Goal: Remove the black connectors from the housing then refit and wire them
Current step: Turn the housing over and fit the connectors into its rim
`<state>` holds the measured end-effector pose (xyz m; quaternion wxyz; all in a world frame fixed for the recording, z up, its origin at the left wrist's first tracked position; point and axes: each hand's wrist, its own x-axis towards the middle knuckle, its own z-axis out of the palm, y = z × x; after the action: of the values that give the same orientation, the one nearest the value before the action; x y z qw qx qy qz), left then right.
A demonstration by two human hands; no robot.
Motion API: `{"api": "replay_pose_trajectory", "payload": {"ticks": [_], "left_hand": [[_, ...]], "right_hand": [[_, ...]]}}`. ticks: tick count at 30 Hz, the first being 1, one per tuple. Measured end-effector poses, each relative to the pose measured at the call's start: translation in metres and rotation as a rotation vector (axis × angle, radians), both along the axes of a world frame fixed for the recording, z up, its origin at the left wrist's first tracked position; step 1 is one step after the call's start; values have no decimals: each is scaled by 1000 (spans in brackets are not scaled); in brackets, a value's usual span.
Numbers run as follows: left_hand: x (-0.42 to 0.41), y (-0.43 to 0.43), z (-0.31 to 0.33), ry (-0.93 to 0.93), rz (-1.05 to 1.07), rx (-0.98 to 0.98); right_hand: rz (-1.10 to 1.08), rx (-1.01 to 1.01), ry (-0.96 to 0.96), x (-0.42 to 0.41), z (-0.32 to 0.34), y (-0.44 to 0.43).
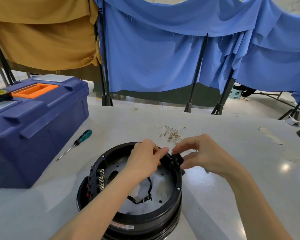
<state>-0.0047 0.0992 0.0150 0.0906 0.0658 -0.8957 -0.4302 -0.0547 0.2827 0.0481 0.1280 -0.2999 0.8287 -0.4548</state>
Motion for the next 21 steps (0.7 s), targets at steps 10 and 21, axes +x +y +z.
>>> {"api": "replay_pose_trajectory", "payload": {"ticks": [10, 21], "left_hand": [[1, 13, -10, -309, -24, 636], [4, 16, -9, -351, 18, 814]], "right_hand": [[24, -12, 25, -5, -8, -3], [-146, -12, 9, -6, -12, -5]]}}
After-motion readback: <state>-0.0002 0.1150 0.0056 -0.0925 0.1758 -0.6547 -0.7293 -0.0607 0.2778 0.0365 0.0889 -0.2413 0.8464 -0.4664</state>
